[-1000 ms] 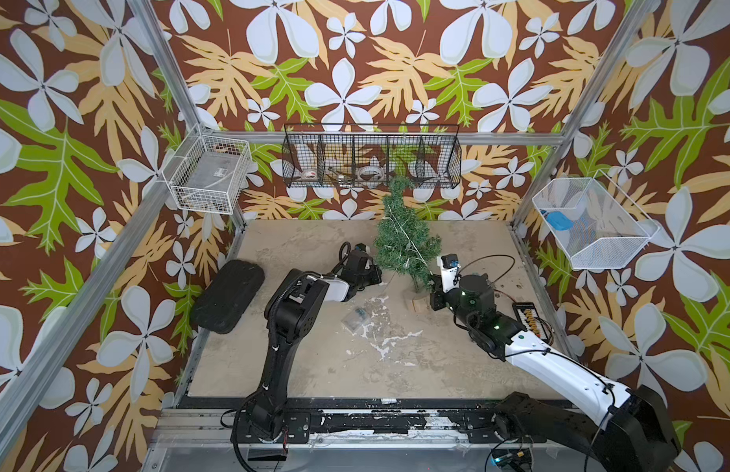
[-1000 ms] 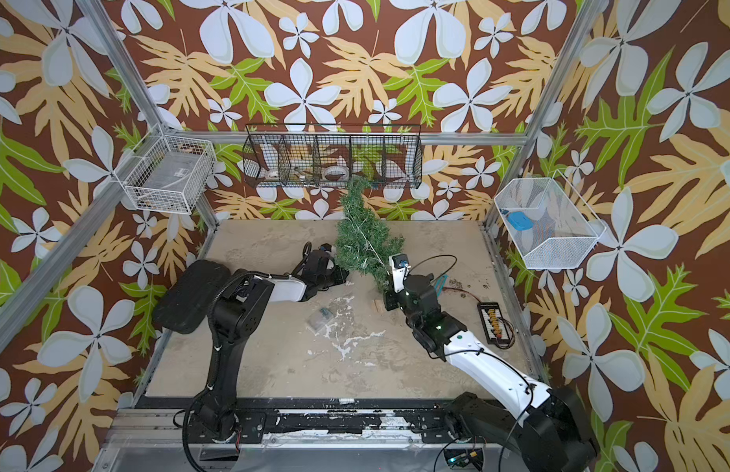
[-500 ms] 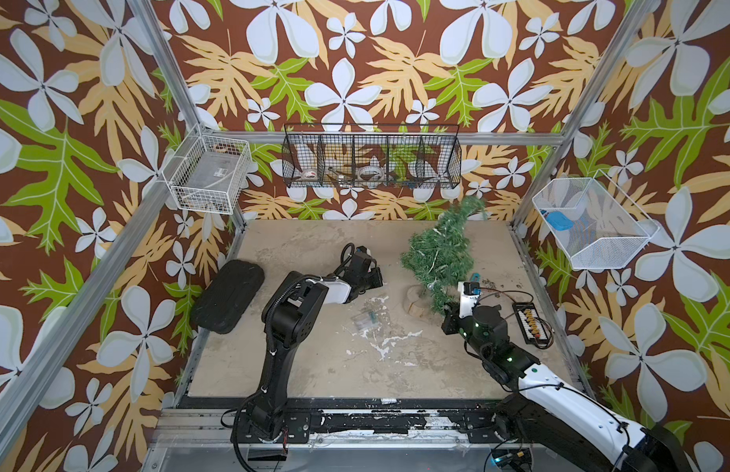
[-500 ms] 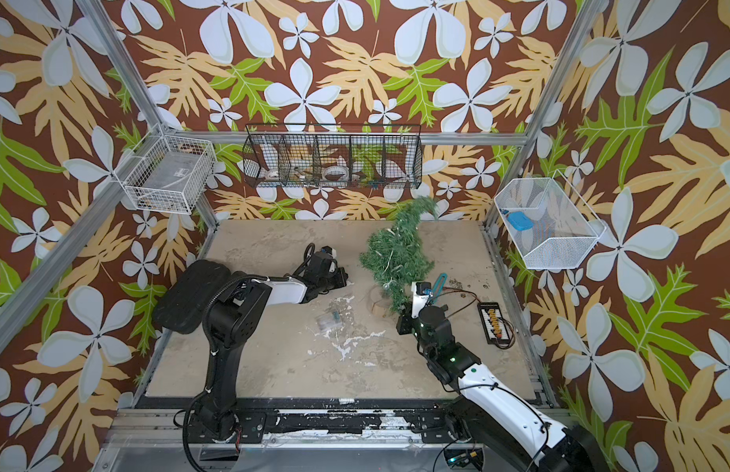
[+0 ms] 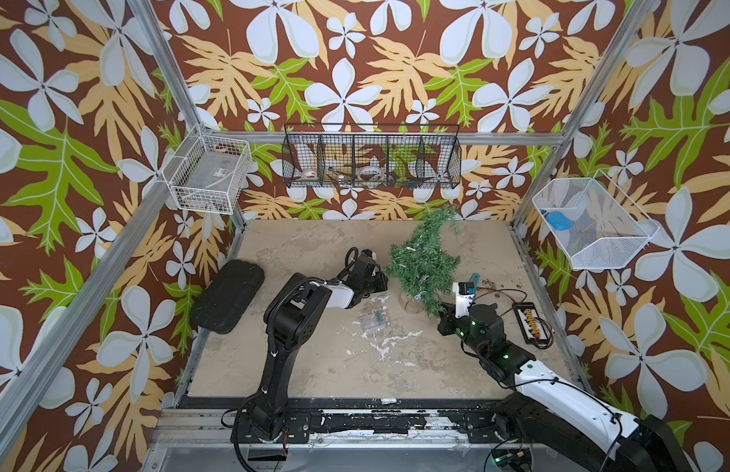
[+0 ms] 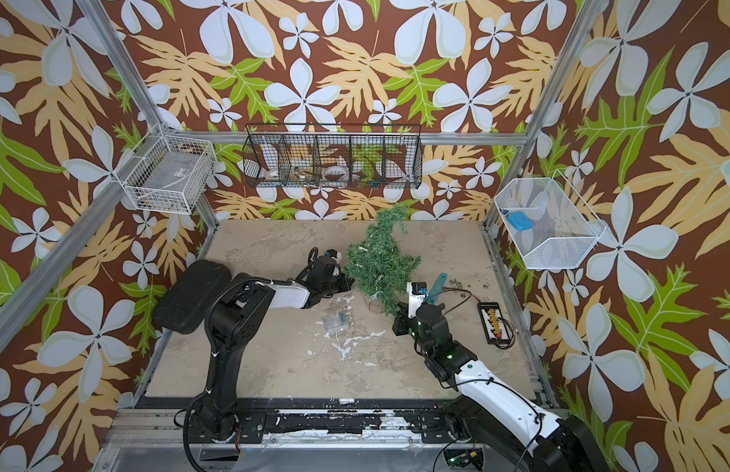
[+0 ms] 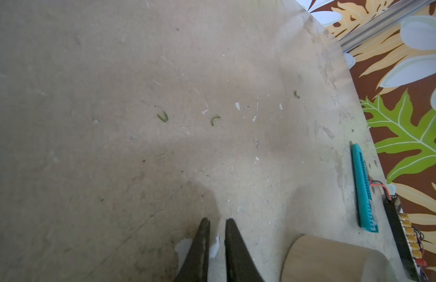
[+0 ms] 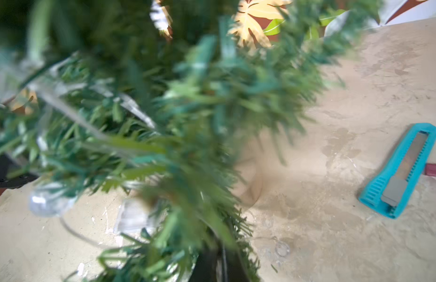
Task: Remove string lights from the small christmas tree
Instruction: Remove the light string from the Christmas tree.
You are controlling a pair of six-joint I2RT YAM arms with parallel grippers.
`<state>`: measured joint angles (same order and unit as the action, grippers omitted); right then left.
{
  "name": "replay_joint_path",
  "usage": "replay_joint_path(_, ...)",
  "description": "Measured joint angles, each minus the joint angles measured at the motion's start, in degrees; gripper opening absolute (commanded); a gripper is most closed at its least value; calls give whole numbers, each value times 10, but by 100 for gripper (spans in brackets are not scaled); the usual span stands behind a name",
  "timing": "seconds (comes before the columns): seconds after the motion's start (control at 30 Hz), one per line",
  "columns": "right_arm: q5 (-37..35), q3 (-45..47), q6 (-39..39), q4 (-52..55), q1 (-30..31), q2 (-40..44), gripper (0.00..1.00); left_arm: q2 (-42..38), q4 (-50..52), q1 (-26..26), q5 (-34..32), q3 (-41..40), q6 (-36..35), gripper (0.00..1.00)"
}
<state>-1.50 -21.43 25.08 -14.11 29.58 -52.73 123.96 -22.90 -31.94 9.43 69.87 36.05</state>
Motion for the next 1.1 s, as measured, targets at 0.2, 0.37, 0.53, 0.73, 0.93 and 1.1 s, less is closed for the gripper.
replay_joint_path(0.2,11,-12,10,-5,0,-13,6,-16,-33,-4,32,-31,22,43)
replay_joint_path(0.37,12,-16,19,-5,0,-18,6,-36,-36,-5,59,-55,42,47)
replay_joint_path(0.53,10,-17,40,-21,0,-43,6,-60,-16,-2,80,-76,41,51)
replay_joint_path(0.73,10,-17,62,-72,0,-107,6,-80,-12,20,117,-103,41,52)
replay_joint_path(0.93,10,-45,76,-112,0,-164,6,-81,16,29,119,-88,28,52)
replay_joint_path(1.1,10,-68,79,-114,0,-173,6,-79,20,30,123,-83,27,53)
